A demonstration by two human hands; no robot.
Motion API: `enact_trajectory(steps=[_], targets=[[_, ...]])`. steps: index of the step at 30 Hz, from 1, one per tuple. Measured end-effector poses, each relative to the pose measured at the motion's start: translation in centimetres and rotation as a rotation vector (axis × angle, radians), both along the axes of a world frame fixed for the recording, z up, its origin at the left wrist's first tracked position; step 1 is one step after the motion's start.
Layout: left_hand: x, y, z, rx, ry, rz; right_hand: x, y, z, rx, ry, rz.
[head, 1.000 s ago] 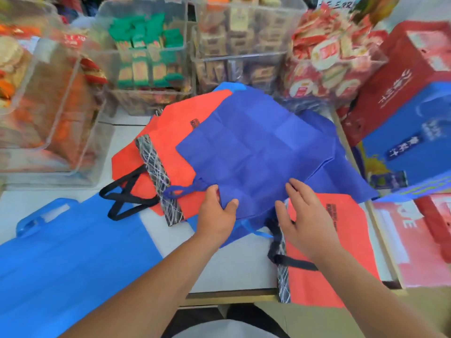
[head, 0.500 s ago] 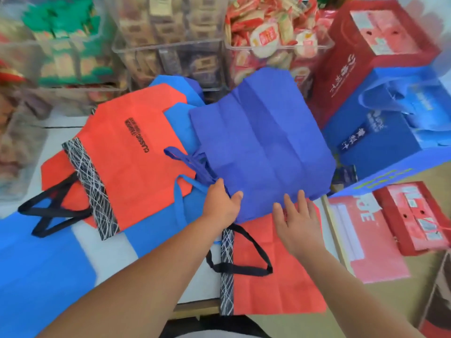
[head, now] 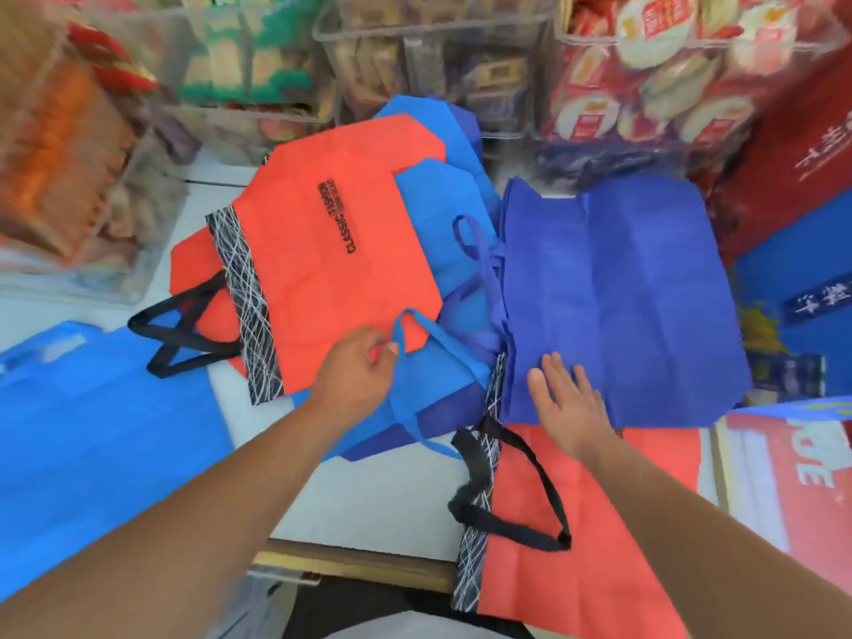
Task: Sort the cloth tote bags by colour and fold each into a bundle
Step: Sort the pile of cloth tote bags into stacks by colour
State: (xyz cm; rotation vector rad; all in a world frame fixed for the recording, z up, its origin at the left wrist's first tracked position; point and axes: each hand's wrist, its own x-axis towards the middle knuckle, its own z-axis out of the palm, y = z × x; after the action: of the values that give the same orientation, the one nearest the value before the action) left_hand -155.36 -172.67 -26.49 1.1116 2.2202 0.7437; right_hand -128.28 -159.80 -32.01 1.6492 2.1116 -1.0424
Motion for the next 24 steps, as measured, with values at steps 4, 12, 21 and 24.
enact_trajectory(steps=[4, 12, 21, 24], targets=[[-3.8, -2.5, -3.7, -0.359, 0.081, -0.118, -0.3, 2.9, 0.1, -0.041, -0.005, -0.047], [-5.9, -4.1, -5.4, -0.328, 0.264, -0.083, -2.3, -5.7, 4.0, 0.298, 0.321, -0.214], [-9.1, -5.3, -3.4, -0.099, 0.298, -0.064, -6.1, -16.1, 3.8, -0.163, 0.372, -0.532], [-9.9, -7.0, -0.5, 0.082, 0.33, -0.126, -8.1, -16.9, 4.3, -0.216, 0.314, -0.513]])
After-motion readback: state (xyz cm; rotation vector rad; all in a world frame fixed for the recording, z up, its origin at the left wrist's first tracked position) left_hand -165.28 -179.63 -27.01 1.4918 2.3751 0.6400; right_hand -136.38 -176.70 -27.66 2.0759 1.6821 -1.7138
